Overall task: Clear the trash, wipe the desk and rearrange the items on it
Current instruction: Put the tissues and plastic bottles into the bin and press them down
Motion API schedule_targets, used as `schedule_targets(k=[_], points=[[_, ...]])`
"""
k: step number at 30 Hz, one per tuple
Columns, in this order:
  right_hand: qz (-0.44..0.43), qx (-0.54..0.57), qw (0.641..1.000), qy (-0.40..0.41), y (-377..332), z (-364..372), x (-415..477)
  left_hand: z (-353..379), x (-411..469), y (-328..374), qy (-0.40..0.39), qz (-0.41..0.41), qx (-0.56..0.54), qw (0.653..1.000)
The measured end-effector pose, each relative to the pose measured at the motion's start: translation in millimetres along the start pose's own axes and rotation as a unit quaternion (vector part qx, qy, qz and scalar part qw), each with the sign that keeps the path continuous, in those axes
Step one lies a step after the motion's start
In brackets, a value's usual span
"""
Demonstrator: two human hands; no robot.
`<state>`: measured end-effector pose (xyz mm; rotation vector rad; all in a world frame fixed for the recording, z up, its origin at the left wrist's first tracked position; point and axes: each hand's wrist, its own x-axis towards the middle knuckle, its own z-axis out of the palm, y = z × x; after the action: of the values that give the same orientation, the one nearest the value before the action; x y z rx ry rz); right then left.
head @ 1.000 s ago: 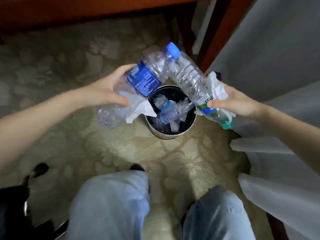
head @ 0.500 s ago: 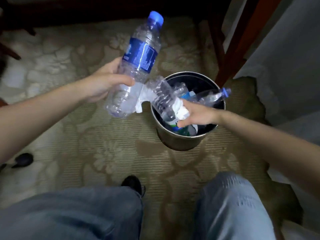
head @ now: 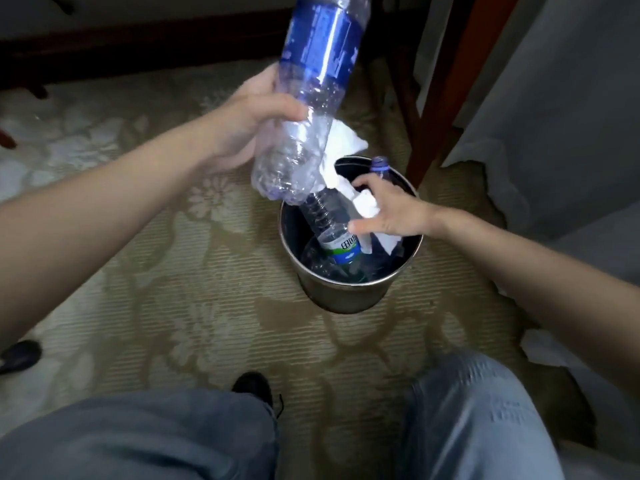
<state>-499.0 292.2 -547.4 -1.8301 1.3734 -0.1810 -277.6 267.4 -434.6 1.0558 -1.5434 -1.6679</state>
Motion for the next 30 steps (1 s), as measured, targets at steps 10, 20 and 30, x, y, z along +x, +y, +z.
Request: schedule_targets(k=[10,20,30], points=[[-0.038,-0.024,0.985,0.168,22,-17,-40,25,4,-97,-0.012,-0.132,0.173,0.976],[0.088,-0.039,0.976,0.197,24,-28,-19,76,16,-132,-0.124,-0.101,0.591,0.79],[0.147,-0.164,0.968,0.124,7,-16,-19,45,14,-131,-0.222,-0.225,0.567,0.761]])
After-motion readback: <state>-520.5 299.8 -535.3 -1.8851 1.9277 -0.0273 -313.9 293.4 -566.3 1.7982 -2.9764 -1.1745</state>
